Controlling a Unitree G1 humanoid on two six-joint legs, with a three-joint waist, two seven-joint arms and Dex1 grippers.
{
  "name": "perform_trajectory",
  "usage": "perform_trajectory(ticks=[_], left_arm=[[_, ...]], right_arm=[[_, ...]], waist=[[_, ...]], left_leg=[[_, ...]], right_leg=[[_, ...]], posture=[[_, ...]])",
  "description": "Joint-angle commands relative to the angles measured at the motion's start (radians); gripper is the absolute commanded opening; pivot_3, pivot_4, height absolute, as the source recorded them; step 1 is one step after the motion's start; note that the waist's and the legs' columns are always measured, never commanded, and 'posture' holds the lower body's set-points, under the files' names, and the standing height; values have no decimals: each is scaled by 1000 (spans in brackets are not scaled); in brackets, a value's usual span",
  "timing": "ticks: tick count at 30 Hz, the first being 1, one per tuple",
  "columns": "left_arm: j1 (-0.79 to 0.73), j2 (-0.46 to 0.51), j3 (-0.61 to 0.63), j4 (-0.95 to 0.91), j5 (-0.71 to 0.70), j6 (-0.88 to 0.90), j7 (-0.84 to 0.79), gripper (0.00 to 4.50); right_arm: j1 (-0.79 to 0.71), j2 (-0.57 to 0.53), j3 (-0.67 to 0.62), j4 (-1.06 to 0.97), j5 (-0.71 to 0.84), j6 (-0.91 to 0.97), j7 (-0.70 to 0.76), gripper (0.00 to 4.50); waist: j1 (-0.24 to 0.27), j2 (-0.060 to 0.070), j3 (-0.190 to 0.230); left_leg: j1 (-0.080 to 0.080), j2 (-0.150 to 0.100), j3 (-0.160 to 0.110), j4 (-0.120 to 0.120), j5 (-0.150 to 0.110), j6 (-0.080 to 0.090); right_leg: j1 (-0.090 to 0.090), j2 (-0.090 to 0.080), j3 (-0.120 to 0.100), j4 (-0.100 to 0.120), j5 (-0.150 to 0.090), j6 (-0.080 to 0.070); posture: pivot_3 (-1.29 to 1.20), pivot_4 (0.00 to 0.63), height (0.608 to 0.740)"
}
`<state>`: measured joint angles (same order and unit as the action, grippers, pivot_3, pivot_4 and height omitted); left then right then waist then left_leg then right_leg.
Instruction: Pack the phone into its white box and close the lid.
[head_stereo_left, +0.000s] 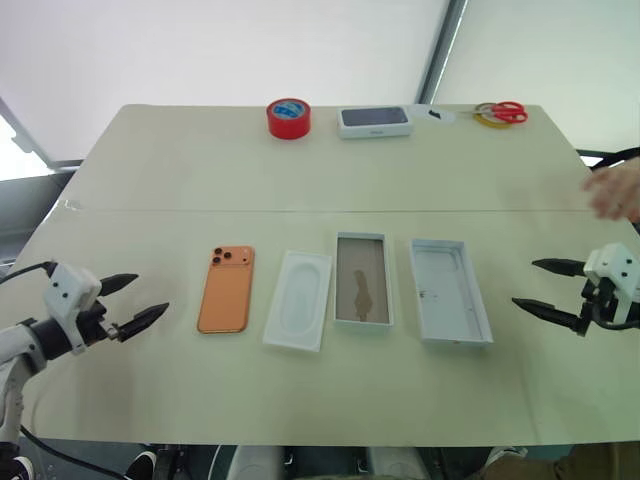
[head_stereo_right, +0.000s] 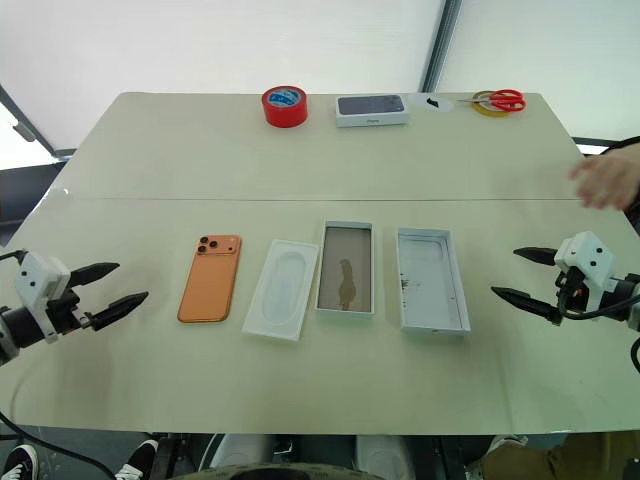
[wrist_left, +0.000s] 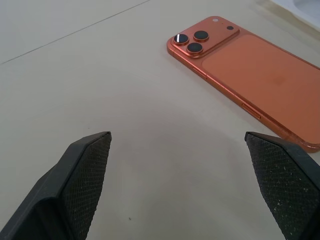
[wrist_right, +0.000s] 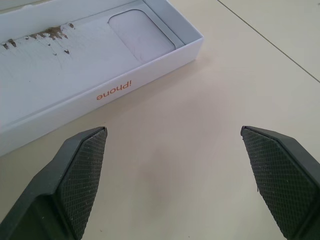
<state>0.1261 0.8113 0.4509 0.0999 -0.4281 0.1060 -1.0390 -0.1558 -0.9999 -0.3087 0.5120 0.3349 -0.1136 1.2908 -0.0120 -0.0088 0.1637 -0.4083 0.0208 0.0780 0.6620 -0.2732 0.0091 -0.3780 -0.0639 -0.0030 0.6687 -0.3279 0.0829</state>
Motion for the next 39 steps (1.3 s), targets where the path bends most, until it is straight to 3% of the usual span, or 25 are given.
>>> perform_trajectory(ticks=[1,7,21,31,34,39], left_arm=[[6,-7,42,-49,-18,-42,9,4500],[-18,-5,19,-69,16,-27,67,4500],[-56,3,-31,-75,11,-21,38,4500],[-77,4,-106,-323,-85,331,112,4500],[-183,-41,-152,-385,-207,576,214,4500],[-265,-84,-247,-485,-225,782,362,4500]], right_arm=[[-13,-18,-19,-13,2,6,-9,4473],[-33,-3,-1,-19,-8,7,-18,4473],[-38,-14,-4,-18,-9,-6,-21,4473],[-97,27,37,-179,10,45,-48,4473],[-107,86,103,-367,38,124,-70,4473],[-134,116,162,-472,21,146,-84,4473]], waist=[[1,0,0],[-3,0,0],[-2,0,0],[-3,0,0],[2,0,0],[2,0,0]], left_leg=[[0,0,0,0,0,0],[0,0,0,0,0,0],[0,0,0,0,0,0],[0,0,0,0,0,0],[0,0,-1,0,0,0],[0,-1,-3,1,0,0]], right_leg=[[0,0,0,0,0,0],[0,0,0,0,0,0],[1,0,0,0,0,0],[1,0,0,0,0,0],[1,0,0,0,0,0],[3,0,-1,-1,1,1]], posture=[[0,150,738],[0,150,738],[0,150,738],[0,150,738],[0,150,738],[0,150,738]])
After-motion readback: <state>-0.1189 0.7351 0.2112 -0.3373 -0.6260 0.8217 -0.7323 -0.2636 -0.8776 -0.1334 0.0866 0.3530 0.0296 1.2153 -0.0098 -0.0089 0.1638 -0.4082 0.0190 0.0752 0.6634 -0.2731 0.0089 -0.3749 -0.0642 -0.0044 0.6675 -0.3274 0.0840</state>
